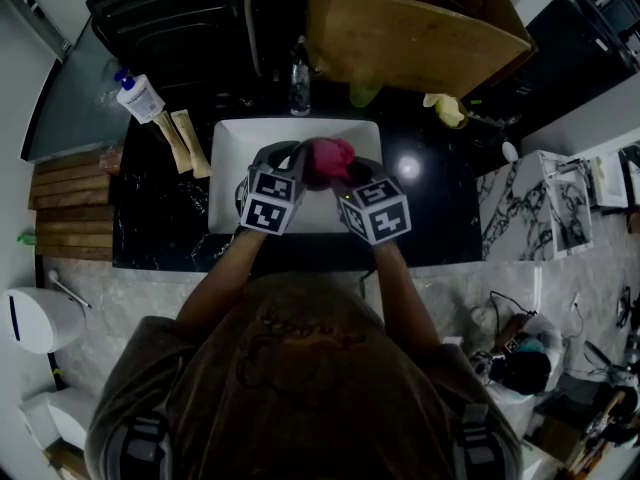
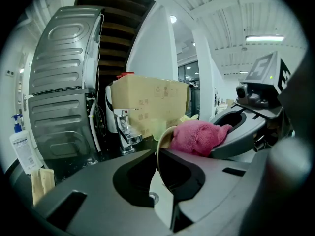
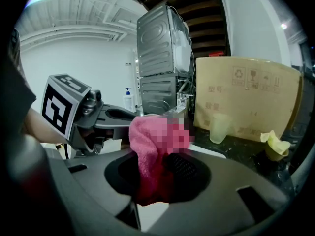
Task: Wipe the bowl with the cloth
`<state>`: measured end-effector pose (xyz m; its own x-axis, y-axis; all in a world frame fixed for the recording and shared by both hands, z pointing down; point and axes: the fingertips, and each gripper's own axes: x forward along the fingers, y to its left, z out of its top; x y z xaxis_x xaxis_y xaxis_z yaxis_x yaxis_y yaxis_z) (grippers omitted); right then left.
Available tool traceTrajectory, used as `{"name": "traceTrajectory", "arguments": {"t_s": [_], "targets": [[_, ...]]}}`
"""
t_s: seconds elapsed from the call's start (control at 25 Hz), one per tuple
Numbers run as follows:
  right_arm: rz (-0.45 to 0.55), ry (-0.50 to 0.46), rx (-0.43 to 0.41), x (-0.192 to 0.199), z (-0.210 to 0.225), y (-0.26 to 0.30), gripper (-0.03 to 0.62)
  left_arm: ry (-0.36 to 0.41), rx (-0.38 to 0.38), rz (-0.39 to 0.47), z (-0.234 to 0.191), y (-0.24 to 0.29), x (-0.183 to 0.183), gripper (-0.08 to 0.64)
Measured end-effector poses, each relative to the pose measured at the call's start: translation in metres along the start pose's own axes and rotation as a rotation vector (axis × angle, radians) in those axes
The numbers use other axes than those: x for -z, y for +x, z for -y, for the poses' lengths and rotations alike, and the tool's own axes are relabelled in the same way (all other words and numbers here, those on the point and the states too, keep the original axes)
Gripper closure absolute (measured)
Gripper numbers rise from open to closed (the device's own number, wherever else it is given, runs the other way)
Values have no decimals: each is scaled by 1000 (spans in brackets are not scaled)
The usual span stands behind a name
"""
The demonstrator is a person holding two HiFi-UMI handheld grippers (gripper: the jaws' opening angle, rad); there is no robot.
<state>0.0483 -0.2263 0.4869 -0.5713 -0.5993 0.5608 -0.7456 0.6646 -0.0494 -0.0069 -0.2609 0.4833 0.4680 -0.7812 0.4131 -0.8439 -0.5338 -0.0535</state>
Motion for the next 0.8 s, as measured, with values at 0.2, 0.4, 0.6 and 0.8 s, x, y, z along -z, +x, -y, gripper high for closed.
{"name": "traceTrajectory", "arguments": {"t_s": [0.2,0.4,0.6,0.8], "targets": [[-25,5,-31,15,-9,3,474,-8,-13,-12,-5,-2,0,531],[-45,7,-74,26,-25,10,474,-35,-28,-15,-12,-2,6,531],[-24,21,-112,28,-39,17,474,-42,-39,-19,-17,-3,11,532],[21,64,-120,24,-33,14,474,-65,-48,-34,-25,-3,18,534]]}}
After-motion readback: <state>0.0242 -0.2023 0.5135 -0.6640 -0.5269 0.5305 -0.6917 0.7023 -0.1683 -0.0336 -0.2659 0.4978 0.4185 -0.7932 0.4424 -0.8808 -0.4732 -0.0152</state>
